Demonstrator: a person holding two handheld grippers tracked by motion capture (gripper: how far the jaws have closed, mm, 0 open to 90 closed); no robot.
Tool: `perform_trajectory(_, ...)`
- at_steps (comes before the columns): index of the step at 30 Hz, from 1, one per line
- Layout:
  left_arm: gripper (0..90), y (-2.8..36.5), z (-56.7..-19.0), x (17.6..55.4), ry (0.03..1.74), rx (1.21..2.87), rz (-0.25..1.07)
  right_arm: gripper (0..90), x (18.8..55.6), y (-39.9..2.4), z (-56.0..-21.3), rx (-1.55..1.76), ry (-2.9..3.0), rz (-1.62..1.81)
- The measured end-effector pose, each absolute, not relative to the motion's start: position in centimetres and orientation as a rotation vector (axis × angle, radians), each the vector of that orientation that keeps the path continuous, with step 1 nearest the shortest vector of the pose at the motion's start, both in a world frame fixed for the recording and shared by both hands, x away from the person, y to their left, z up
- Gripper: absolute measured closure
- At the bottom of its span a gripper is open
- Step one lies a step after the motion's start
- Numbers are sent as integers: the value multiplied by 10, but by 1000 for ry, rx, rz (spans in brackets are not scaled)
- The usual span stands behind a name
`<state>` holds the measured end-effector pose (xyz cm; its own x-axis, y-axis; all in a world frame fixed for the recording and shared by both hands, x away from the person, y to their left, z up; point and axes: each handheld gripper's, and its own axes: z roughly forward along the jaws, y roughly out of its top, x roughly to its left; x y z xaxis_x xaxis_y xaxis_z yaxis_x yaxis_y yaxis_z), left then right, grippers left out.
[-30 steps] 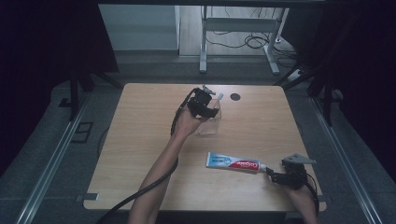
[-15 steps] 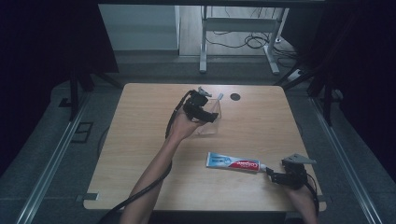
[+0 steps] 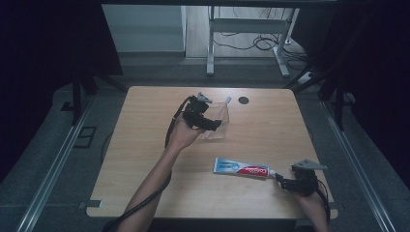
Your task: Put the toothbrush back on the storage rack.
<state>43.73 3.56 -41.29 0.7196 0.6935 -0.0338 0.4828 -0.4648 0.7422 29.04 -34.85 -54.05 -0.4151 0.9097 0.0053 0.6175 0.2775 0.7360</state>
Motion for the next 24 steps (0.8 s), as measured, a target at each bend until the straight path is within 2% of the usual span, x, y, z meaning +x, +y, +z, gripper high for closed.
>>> perform_trajectory(24,129,64,-424,399,858,2156,417,198,290,-348,-541,1374,2134,940)
